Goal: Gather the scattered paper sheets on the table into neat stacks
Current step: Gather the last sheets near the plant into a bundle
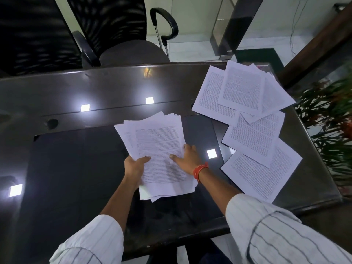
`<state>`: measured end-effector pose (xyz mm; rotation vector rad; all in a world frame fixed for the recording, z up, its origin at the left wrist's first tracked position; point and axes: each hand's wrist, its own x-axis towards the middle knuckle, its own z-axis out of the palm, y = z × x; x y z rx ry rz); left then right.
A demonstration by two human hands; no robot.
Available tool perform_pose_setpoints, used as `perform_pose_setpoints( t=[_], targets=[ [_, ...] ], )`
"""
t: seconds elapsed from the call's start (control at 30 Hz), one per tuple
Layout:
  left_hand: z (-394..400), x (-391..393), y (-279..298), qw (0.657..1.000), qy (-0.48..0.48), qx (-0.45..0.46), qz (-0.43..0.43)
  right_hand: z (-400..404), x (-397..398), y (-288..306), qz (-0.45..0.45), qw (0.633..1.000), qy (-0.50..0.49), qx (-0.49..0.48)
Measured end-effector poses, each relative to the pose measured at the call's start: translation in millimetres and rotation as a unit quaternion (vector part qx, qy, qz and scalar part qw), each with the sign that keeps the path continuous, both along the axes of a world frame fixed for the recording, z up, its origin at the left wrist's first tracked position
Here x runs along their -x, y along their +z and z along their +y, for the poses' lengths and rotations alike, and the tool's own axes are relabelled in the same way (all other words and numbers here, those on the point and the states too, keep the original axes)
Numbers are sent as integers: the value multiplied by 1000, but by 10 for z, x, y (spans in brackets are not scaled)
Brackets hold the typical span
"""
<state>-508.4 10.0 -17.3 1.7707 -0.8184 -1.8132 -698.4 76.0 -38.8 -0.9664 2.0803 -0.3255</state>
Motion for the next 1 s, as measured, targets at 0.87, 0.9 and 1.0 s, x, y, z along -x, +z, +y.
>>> perform_pose_setpoints(
  t=[0.87,0.9,1.0],
  targets=[
    [-129,-296,910,935,-155,292,126,298,66,1366,-147,917,-141,343],
    [-133,-284,933,934,-156,296,123,284,48,1361,-150,915,-144,346],
    [-72,-225,1056,926,-139,329,122,257,5,1439,-174,905,-137,363]
  ],
)
